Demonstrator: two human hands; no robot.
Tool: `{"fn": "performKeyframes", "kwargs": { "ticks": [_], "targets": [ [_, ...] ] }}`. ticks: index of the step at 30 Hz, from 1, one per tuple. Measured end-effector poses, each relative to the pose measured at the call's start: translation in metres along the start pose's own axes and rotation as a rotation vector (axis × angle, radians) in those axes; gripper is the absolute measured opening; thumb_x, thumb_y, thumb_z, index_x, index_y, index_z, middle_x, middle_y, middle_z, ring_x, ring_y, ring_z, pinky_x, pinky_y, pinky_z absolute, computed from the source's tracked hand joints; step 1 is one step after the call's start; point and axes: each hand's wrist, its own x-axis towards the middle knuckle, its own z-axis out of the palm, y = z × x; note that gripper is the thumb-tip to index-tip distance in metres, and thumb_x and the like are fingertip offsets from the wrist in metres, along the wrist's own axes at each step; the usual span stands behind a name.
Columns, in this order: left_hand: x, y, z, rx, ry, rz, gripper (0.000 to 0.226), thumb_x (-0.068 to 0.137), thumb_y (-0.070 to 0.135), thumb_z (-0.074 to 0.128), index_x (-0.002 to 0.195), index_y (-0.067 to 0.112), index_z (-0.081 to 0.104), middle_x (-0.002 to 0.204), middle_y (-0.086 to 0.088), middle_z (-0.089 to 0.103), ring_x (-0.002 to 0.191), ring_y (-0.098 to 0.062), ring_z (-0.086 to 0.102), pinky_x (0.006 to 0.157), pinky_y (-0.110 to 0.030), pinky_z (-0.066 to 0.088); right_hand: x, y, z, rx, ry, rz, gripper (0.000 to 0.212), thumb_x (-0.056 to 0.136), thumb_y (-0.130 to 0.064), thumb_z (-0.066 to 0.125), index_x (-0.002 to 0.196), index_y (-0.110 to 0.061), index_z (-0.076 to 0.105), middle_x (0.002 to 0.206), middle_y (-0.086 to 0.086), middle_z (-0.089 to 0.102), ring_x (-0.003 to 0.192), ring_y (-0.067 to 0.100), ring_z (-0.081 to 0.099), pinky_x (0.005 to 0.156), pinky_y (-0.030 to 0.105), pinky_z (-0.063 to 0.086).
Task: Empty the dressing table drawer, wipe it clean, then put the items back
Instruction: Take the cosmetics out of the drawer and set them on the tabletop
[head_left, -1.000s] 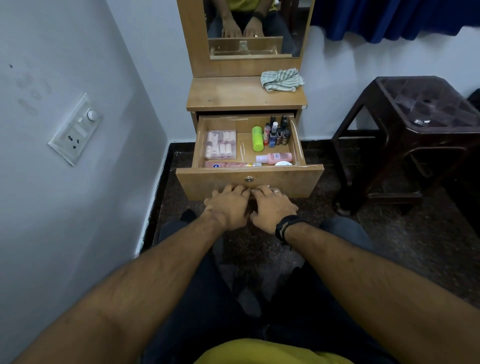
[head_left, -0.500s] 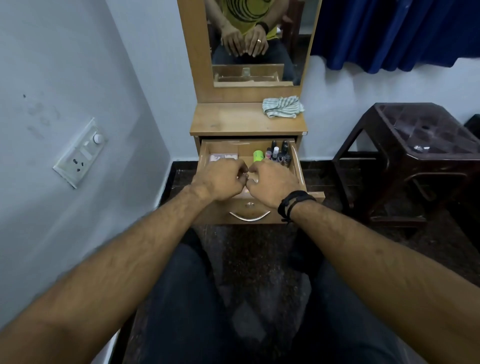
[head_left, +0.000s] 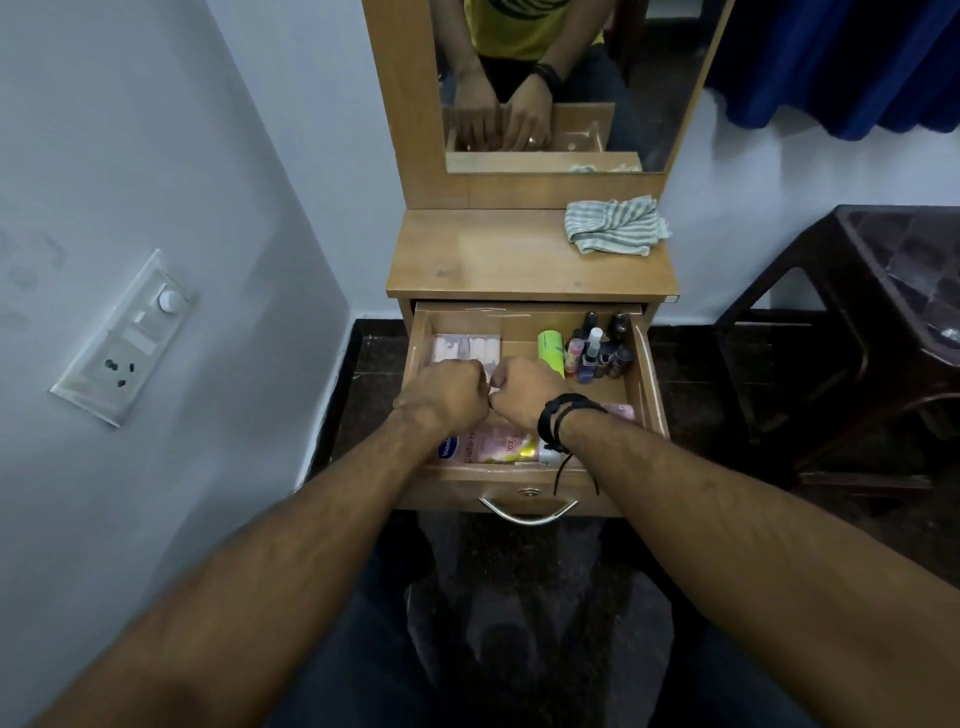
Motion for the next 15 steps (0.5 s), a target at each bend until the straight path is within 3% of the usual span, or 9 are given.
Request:
{"fn": "performKeyframes", "kwargs": {
  "ticks": [4,6,9,11,15],
  "targets": [
    [0.012,-0.005,0.003,0.022,-0.03,-0.029,0.028,0.093,0.031,0.049,0.115,0.02,0.063,0.11,-0.007,0.067,0.096,-0.026,0.062,0.084,-0.043,0.056,0.019,-0.002,0.004,0.048,-0.029,0.041,0.026,0.088,-0.019,0.059,0.11,-0.008,0.066,0.111,0.01,0.067,0.104,0.031,0.063,0.082,0.032,0.052],
    [0.016,-0.006,0.003,0.031,-0.041,-0.039,0.027,0.094,0.03,0.05,0.116,0.02,0.062,0.112,-0.007,0.065,0.097,-0.026,0.061,0.082,-0.042,0.055,0.025,-0.001,0.002,0.093,-0.041,0.079,0.009,0.088,-0.017,0.06,0.088,-0.009,0.062,0.088,0.007,0.064,0.092,0.03,0.063,0.067,0.028,0.047],
    [0.023,-0.006,0.002,0.058,-0.038,-0.051,0.029,0.096,0.031,0.051,0.122,0.021,0.06,0.117,-0.005,0.063,0.101,-0.026,0.061,0.083,-0.044,0.055,0.036,0.0,-0.003,0.238,-0.048,0.149,0.028,0.089,-0.011,0.062,0.064,-0.014,0.049,0.065,0.0,0.049,0.062,0.018,0.051,0.048,0.024,0.032],
    [0.025,-0.005,0.002,0.068,-0.037,-0.056,0.032,0.097,0.033,0.051,0.126,0.022,0.059,0.12,-0.005,0.062,0.105,-0.027,0.06,0.087,-0.048,0.055,0.04,0.002,-0.005,0.318,-0.063,0.185,0.032,0.09,-0.009,0.062,0.062,-0.014,0.049,0.063,-0.001,0.048,0.056,0.012,0.044,0.045,0.023,0.029],
    [0.03,-0.002,0.001,0.101,-0.042,-0.072,0.033,0.096,0.035,0.053,0.127,0.024,0.058,0.123,-0.004,0.06,0.109,-0.028,0.06,0.088,-0.052,0.055,0.05,0.003,-0.001,0.448,-0.089,0.226,0.026,0.091,-0.012,0.063,0.066,-0.013,0.055,0.065,-0.001,0.051,0.057,0.012,0.048,0.047,0.021,0.034]
  ]
}}
